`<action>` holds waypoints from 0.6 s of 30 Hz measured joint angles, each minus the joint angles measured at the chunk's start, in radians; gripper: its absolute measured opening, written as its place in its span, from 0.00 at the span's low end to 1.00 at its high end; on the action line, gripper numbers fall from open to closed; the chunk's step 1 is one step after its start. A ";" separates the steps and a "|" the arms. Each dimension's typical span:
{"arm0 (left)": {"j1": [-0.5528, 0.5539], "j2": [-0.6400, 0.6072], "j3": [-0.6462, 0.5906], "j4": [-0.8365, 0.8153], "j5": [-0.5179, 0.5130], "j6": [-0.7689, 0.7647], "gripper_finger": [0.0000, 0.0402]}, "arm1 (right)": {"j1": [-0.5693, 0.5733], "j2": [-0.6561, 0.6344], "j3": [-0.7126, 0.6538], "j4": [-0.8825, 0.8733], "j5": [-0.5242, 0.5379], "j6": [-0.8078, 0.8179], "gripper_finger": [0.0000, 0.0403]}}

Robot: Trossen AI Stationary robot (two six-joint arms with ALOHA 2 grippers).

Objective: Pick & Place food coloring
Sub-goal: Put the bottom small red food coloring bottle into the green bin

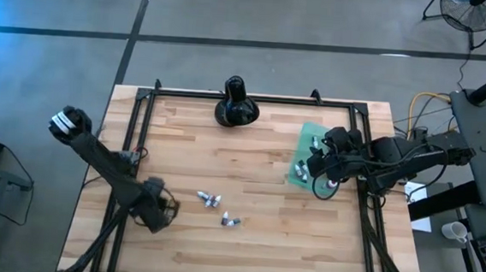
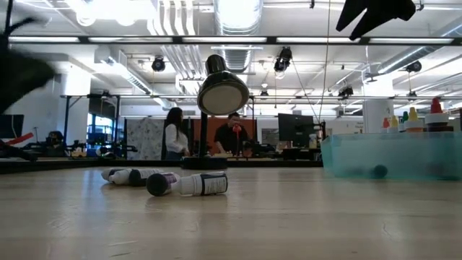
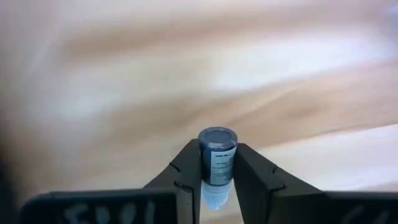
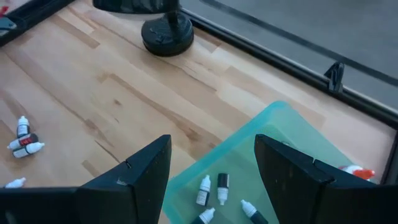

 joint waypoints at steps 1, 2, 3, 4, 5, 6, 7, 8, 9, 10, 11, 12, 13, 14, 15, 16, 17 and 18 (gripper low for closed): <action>0.019 -0.023 0.013 -0.001 -0.086 0.031 0.12 | 0.000 0.000 0.002 0.006 0.006 -0.008 0.56; 0.046 -0.048 0.022 0.000 -0.174 0.061 0.12 | 0.000 0.000 0.005 0.019 0.020 -0.018 0.56; 0.081 -0.074 0.030 -0.001 -0.254 0.097 0.12 | 0.000 -0.002 0.007 0.034 0.035 -0.026 0.56; 0.126 -0.100 0.038 0.003 -0.328 0.142 0.12 | 0.000 -0.002 0.009 0.046 0.051 -0.035 0.56; 0.177 -0.126 0.044 0.018 -0.390 0.203 0.12 | 0.000 -0.003 0.012 0.057 0.064 -0.044 0.56; 0.236 -0.150 0.048 0.043 -0.429 0.280 0.12 | 0.000 -0.003 0.017 0.070 0.079 -0.055 0.56; 0.301 -0.173 0.049 0.090 -0.446 0.385 0.12 | 0.000 -0.003 0.021 0.081 0.093 -0.067 0.56; 0.368 -0.192 0.046 0.168 -0.445 0.516 0.13 | 0.000 -0.003 0.024 0.092 0.106 -0.078 0.56; 0.442 -0.205 0.042 0.280 -0.414 0.668 0.13 | 0.000 -0.003 0.027 0.101 0.118 -0.091 0.56; 0.516 -0.212 0.035 0.419 -0.354 0.823 0.13 | 0.000 -0.003 0.032 0.105 0.129 -0.099 0.56; 0.590 -0.211 0.030 0.558 -0.263 0.965 0.13 | 0.000 -0.003 0.034 0.105 0.137 -0.104 0.56; 0.667 -0.197 0.029 0.697 -0.161 1.074 0.13 | 0.000 -0.003 0.037 0.105 0.145 -0.108 0.56; 0.730 -0.174 0.030 0.839 -0.056 1.136 0.13 | 0.000 -0.003 0.038 0.105 0.152 -0.108 0.56; 0.788 -0.145 0.036 0.952 0.036 1.171 0.13 | 0.000 -0.004 0.040 0.104 0.155 -0.107 0.56; 0.831 -0.114 0.048 1.018 0.090 1.197 0.13 | 0.000 -0.006 0.040 0.105 0.155 -0.102 0.56; 0.862 -0.081 0.070 1.046 0.126 1.223 0.13 | 0.000 -0.007 0.040 0.104 0.155 -0.092 0.56; 0.882 -0.046 0.102 1.055 0.145 1.257 0.13 | 0.000 -0.008 0.040 0.104 0.154 -0.080 0.56; 0.894 -0.009 0.138 1.055 0.154 1.292 0.13 | 0.000 -0.010 0.040 0.104 0.150 -0.072 0.56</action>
